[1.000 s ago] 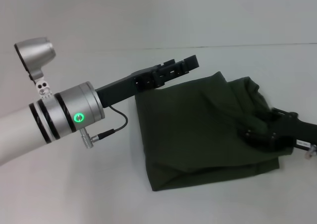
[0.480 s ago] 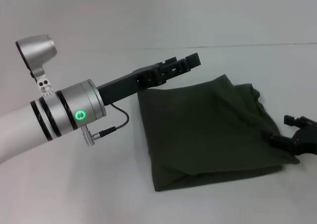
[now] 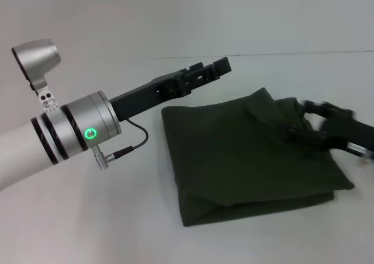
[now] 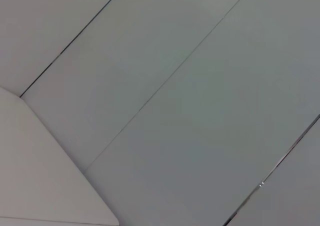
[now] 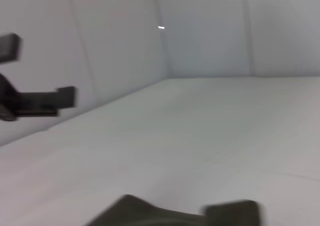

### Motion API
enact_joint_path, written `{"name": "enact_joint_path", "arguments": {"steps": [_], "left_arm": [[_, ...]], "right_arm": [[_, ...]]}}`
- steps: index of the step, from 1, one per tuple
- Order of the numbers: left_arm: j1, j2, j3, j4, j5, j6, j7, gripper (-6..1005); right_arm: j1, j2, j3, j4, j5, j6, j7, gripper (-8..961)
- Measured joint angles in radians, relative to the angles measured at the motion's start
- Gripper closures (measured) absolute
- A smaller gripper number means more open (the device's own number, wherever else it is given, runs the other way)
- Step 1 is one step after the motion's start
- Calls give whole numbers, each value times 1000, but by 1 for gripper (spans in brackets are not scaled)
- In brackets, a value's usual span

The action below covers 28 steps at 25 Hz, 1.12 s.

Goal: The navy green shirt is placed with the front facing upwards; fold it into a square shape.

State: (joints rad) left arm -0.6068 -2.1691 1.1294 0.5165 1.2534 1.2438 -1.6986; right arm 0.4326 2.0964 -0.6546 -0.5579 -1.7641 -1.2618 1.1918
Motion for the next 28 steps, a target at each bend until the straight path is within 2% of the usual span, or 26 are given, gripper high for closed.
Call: {"name": "enact_joint_path", "arguments": {"steps": [6, 12, 18, 28], "left_arm": [[2, 0, -3, 0, 0, 0, 0, 47], [6, 2, -20, 0, 0, 5, 1, 47], [6, 2, -25, 0, 1, 11, 2, 48], [6, 2, -25, -2, 1, 23, 5, 48]], "right_arm": [[111, 0, -134, 97, 1, 80, 1, 75], [163, 3, -200, 176, 5, 153, 0, 76], [160, 3, -185, 198, 10, 225, 1, 77], [92, -5, -96, 181, 96, 301, -21, 75]]}}
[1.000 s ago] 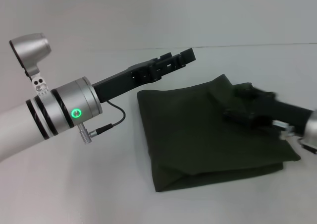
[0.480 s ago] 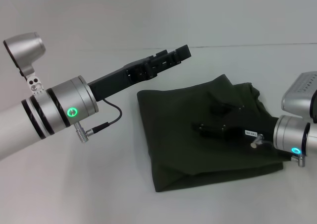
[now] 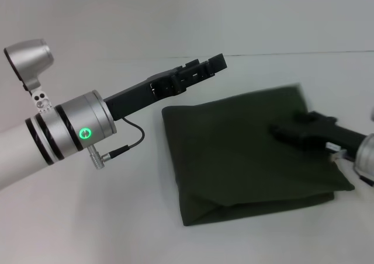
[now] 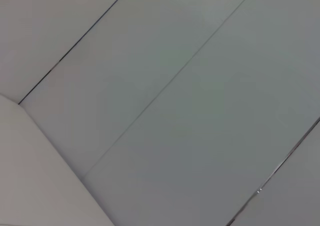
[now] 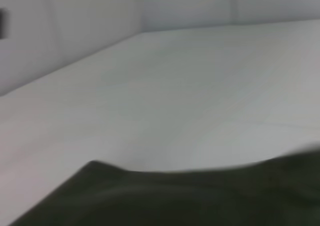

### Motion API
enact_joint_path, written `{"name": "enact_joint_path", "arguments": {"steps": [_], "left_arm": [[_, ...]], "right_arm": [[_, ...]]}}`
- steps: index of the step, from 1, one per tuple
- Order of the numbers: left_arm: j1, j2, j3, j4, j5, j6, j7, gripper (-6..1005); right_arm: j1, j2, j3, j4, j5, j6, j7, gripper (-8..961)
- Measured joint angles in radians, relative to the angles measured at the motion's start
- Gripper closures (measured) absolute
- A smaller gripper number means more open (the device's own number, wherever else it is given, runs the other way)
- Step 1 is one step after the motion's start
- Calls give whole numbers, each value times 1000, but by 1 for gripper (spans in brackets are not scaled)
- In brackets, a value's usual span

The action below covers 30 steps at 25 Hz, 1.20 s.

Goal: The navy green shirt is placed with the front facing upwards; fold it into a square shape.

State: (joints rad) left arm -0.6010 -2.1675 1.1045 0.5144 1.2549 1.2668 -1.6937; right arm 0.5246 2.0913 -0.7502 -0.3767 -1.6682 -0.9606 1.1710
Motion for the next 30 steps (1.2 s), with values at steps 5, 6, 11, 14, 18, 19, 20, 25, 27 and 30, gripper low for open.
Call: {"name": "enact_joint_path", "arguments": {"steps": [5, 6, 11, 14, 18, 19, 20, 25, 27, 30], "left_arm": [[6, -1, 0, 1, 0, 3, 0, 47], [7, -1, 0, 1, 0, 3, 1, 47], [7, -1, 0, 0, 0, 4, 5, 47], [7, 0, 0, 1, 0, 4, 6, 48], [9, 0, -1, -1, 2, 4, 18, 48], [10, 0, -2, -1, 4, 4, 21, 48], [10, 0, -3, -1, 6, 3, 22, 48], [18, 2, -10, -2, 9, 1, 22, 47], [19, 2, -12, -2, 14, -1, 22, 47], [19, 2, -15, 3, 71, -4, 22, 47]], "right_arm": [[-18, 1, 85, 0, 8, 19, -20, 74], [-18, 1, 90, 2, 8, 20, -20, 74], [-27, 4, 86, -5, 7, -132, -34, 73], [-45, 5, 89, -1, 9, -220, -85, 73], [-94, 5, 148, 4, 66, -223, -134, 72], [-105, 3, 159, 1, 74, -221, -135, 72], [-118, 0, 175, -4, 80, -221, -135, 72], [-151, -1, 220, -12, 80, -294, -153, 71], [-152, 0, 203, -7, 68, -337, -176, 71], [-159, 1, 175, 14, 35, -430, -286, 70]]}}
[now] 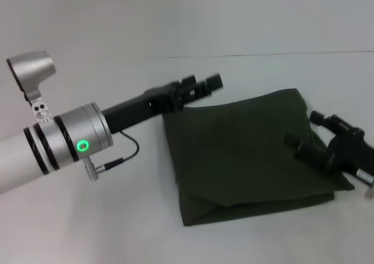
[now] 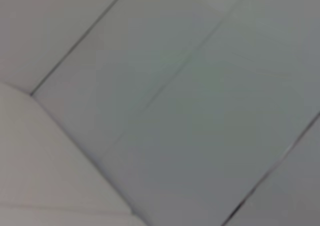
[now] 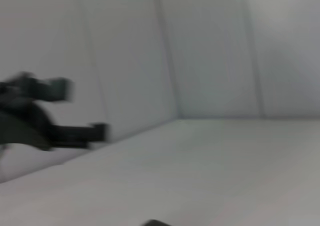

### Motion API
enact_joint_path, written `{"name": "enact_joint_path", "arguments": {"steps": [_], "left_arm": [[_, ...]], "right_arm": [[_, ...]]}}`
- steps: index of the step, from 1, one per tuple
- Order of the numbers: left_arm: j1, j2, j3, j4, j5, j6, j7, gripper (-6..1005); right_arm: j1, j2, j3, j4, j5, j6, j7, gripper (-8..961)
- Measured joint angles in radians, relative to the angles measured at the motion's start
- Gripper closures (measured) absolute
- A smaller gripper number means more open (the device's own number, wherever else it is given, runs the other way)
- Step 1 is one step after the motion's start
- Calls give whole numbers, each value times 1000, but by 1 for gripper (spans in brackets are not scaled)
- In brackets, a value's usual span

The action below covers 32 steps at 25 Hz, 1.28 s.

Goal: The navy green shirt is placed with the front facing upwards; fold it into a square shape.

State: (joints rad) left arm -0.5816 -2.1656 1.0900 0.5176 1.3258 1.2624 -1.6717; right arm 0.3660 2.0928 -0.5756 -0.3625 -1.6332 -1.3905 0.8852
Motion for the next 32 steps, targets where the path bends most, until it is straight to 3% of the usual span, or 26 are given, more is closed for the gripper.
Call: {"name": "enact_joint_path", "arguments": {"steps": [7, 16, 22, 32], "left_arm": [[6, 11, -80, 39, 262, 6, -105, 47], [-7, 18, -110, 144, 653, -40, -582, 47], [-33, 28, -114, 141, 717, -44, -710, 59], [-77, 17, -111, 54, 720, -140, -741, 96]], "right_arm": [[-76, -8, -2, -29, -13, -212, -115, 69], [-120, -18, 7, -88, -15, -164, -35, 69], [-105, -16, 0, -86, -16, -117, -32, 74], [-93, -14, 1, -89, -16, -95, -32, 75]]}}
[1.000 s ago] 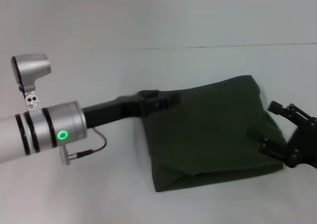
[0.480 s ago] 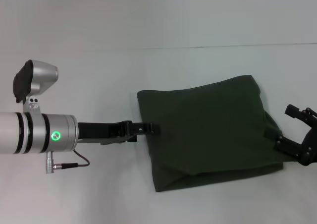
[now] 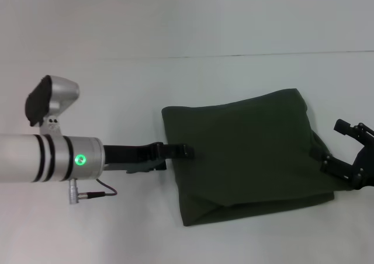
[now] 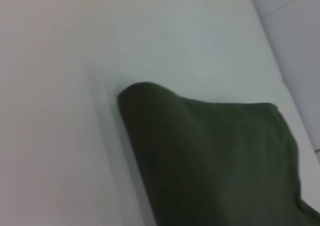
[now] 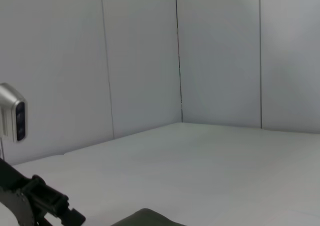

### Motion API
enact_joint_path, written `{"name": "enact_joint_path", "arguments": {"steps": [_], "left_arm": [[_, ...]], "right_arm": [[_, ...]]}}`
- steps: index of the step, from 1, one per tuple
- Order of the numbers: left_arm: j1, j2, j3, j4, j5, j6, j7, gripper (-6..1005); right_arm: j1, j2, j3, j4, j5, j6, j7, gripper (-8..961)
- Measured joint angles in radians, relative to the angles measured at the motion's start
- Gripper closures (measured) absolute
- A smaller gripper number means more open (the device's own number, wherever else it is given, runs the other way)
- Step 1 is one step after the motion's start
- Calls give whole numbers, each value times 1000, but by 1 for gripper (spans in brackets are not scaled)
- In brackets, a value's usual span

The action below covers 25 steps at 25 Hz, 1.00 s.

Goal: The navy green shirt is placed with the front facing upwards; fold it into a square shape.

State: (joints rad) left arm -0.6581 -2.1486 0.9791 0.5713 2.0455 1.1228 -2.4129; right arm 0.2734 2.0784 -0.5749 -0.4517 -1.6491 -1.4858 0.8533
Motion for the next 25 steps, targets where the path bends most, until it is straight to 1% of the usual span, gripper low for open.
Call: {"name": "enact_joint_path", "arguments": {"steps": [5, 12, 17, 25], "left_arm": [[-24, -2, 2, -40, 1, -19, -3, 115], [-55, -11, 2, -76, -2, -20, -13, 141], [-74, -11, 8, -88, 1, -19, -40, 159], [-74, -11, 8, -84, 0, -20, -35, 328]], "right_arm": [[0, -1, 7, -1, 0, 7, 2, 75], [2, -2, 7, -1, 0, 17, 4, 76], [3, -1, 7, -1, 4, 22, 4, 76], [4, 0, 7, -1, 6, 29, 14, 76]]}}
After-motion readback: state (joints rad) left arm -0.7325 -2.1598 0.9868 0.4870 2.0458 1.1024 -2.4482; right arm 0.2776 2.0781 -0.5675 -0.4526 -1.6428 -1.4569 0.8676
